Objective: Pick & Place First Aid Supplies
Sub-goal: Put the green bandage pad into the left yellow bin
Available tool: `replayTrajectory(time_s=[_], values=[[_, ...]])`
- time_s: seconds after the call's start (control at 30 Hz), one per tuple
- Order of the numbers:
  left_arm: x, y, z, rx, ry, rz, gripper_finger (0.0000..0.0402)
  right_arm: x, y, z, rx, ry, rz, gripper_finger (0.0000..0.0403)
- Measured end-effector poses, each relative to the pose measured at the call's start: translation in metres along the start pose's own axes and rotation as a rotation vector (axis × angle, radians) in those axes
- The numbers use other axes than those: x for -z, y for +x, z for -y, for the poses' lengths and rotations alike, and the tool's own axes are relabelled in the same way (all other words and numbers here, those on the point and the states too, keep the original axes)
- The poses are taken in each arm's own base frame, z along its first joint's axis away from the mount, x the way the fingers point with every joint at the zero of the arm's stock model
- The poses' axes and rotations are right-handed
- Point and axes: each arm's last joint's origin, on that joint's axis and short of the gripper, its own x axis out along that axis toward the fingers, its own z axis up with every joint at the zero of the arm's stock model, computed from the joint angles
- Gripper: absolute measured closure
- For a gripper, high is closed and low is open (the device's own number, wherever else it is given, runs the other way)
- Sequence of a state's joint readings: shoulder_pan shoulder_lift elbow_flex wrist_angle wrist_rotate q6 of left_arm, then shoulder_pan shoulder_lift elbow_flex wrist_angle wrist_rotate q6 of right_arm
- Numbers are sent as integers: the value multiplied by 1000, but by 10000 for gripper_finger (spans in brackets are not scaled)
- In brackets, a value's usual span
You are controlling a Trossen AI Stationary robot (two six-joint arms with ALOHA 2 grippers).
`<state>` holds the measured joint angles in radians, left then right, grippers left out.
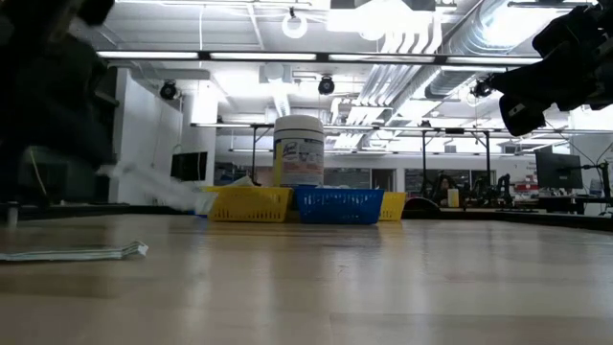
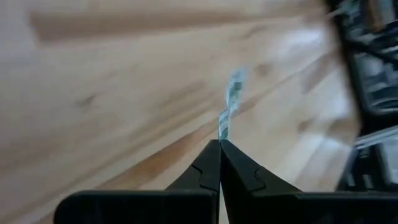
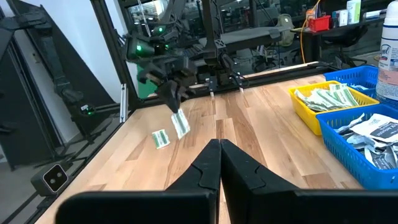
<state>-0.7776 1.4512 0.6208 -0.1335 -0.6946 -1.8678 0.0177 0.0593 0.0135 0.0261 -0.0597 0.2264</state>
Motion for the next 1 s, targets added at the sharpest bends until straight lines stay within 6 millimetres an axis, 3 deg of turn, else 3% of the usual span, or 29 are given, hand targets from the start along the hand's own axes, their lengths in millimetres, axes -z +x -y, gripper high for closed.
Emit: replayTrajectory(time_s=[0.1,0.37,0.7,1.0], values=[[-5,-7,10,54,24,56,401,0,0,0,1,0,0,402],[-33,-31,16,88,19,229,401,0,0,0,0,0,0,402],[-109,-49,21,16,107,283,401,0,0,0,1,0,0,402],[-182,-44,13,-47,225,228,401,0,0,0,0,0,0,402]])
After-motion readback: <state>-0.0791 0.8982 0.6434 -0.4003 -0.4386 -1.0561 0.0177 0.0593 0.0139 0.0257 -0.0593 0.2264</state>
